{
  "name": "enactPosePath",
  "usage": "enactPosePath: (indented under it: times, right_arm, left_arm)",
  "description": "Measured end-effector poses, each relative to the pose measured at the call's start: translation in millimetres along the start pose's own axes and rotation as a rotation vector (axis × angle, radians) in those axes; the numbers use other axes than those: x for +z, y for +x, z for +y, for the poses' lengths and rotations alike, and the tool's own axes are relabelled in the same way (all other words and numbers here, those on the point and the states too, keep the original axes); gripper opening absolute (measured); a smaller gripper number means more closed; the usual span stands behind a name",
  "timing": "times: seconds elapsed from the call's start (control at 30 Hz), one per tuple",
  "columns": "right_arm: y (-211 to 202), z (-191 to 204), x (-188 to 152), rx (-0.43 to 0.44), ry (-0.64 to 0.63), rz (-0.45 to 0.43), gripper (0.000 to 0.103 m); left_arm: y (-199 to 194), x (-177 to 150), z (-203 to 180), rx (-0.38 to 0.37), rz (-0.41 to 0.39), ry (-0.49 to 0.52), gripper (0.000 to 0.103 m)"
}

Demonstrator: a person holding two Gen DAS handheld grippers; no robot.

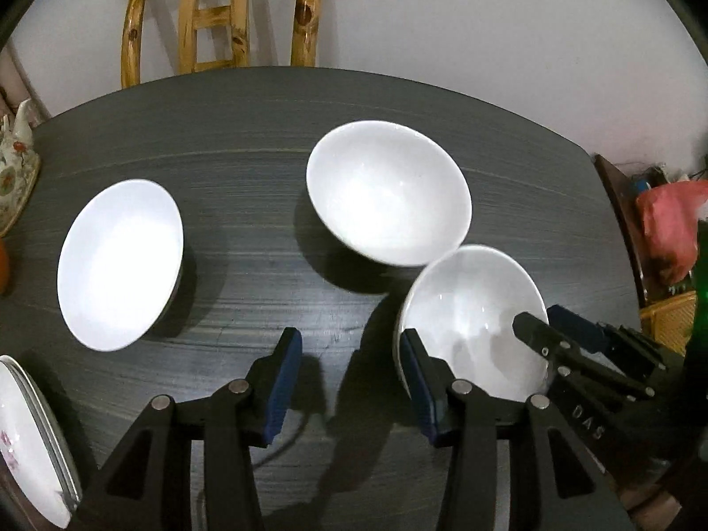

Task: Organize plates and bowls
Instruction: 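Move both tools toward the rim of a large white bowl, then close the left tool on the bowl rim while the right tool grips it, then carry the white bowl with both tools toward the plate stack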

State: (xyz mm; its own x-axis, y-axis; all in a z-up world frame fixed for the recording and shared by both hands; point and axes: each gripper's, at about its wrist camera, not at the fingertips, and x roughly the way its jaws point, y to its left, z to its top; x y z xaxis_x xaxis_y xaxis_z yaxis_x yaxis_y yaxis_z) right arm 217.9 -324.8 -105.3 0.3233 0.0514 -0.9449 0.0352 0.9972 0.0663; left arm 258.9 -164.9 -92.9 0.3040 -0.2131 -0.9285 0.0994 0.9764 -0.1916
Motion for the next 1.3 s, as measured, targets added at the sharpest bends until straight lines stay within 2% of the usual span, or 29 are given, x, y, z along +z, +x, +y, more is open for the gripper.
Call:
enactPosePath:
  times: [0.17, 0.37, 0.43, 0.53, 0.6, 0.77, 0.8, 0.97, 1.3]
  right_arm:
    - [7, -1, 2, 0.006, -0.006, 0.009, 0.028]
    - [12, -2, 0, 0.016, 0.0, 0.021, 0.022]
    - [15, -2, 0, 0.03, 0.007, 0.028, 0.015]
    - [15, -3, -2, 0.03, 0.01, 0.032, 0.015]
    - [15, -2, -2, 0.041, 0.016, 0.039, 0.014]
    - [21, 2, 4, 0.034, 0.008, 0.045, 0.013]
    - [21, 2, 3, 0.035, 0.005, 0.046, 0.012]
    - [19, 5, -2, 0.037, -0.006, 0.042, 0.01]
    - [10, 29, -30, 0.097, -0.031, 0.067, 0.007]
  left_arm:
    - [10, -2, -2, -0.007, 0.023, 0.004, 0.047]
    - [16, -7, 4, -0.059, 0.035, -0.029, 0.047]
    - [20, -7, 2, -0.038, 0.049, -0.022, 0.047]
    - [26, -7, 5, -0.064, 0.076, -0.048, 0.047]
    - [30, -7, 5, -0.07, 0.081, -0.05, 0.04]
    - [35, -6, -1, -0.114, 0.087, -0.038, 0.012]
    - [35, -5, -3, -0.113, 0.085, -0.033, 0.009]
    - [32, -9, -4, -0.092, 0.087, 0.0, 0.008]
    - [13, -39, 26, -0.061, 0.122, 0.011, 0.008]
